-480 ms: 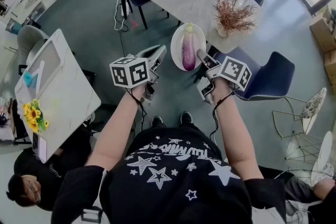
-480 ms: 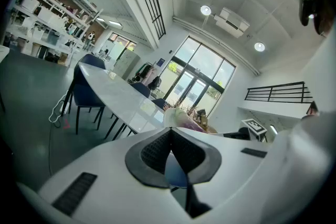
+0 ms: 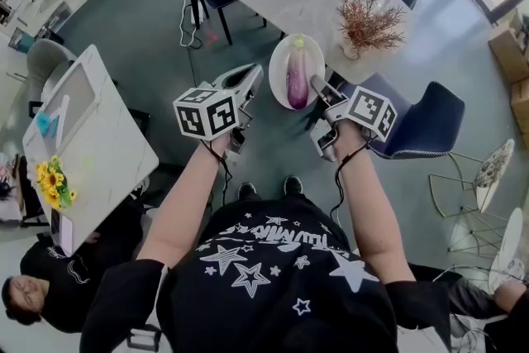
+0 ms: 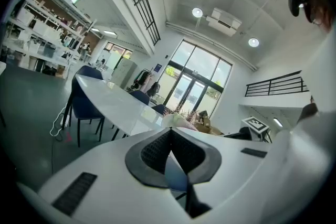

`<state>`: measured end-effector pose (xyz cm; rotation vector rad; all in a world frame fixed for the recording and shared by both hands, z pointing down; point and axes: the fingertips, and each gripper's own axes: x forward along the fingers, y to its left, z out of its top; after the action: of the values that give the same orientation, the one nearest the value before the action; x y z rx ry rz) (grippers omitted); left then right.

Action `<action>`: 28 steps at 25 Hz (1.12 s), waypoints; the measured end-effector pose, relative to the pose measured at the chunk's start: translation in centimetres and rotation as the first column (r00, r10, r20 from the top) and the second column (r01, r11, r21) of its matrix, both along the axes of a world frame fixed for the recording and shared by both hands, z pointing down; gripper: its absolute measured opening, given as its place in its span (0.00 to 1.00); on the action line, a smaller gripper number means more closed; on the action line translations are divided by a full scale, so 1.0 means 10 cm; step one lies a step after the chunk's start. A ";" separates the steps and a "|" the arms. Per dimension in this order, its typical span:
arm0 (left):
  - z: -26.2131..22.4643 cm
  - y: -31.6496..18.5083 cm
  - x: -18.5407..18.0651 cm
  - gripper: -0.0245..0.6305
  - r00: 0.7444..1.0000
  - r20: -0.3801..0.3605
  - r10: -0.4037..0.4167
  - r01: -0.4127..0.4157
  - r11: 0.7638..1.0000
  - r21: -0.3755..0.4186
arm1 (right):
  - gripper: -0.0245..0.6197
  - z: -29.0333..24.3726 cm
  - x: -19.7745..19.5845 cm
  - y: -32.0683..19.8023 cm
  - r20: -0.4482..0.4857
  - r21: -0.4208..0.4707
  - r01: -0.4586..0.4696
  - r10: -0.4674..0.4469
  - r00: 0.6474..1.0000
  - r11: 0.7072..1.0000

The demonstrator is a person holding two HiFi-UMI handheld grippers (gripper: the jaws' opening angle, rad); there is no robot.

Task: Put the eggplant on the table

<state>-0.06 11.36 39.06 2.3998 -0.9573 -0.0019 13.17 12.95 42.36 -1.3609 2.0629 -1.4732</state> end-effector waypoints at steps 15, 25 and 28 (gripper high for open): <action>-0.08 0.02 -0.05 0.05 0.996 0.086 -0.024 0.014 0.993 0.114 | 0.08 -0.02 -0.16 0.01 -0.024 0.006 0.023 -0.023 0.999 1.000; -0.13 0.14 -0.30 0.05 0.994 0.101 -0.051 0.035 0.987 0.156 | 0.08 -0.05 -0.46 0.09 -0.057 0.025 0.059 -0.058 0.997 0.998; -0.14 0.19 -0.40 0.05 0.992 0.119 -0.051 0.030 0.984 0.173 | 0.08 -0.03 -0.58 0.11 -0.055 0.024 0.064 -0.063 0.997 0.998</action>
<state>-4.03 13.29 37.64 2.5616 -1.1032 0.0518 7.37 14.01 42.02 -1.3516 2.1696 -1.4447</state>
